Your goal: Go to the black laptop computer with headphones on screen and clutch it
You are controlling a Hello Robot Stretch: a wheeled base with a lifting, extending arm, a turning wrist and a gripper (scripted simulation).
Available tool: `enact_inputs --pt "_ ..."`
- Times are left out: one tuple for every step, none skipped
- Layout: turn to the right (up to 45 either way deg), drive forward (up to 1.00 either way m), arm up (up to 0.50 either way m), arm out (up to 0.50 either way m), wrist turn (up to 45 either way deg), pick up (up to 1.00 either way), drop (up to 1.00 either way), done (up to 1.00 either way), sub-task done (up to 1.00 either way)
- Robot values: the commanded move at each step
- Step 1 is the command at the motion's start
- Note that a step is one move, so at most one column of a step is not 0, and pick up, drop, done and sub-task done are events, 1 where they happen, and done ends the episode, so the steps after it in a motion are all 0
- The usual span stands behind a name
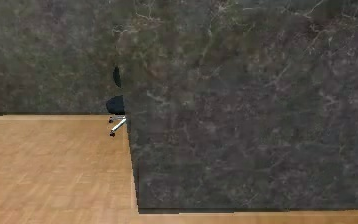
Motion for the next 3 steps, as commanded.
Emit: enact_inputs --pt "45.0 0.0 0.0 0.0 0.0 0.0 0.0 0.0 0.0" --pt "42.0 0.0 0.0 0.0 0.0 0.0 0.0 0.0 0.0" --pt "0.0 1.0 0.0 0.0 0.0 0.0 0.0 0.0 0.0"
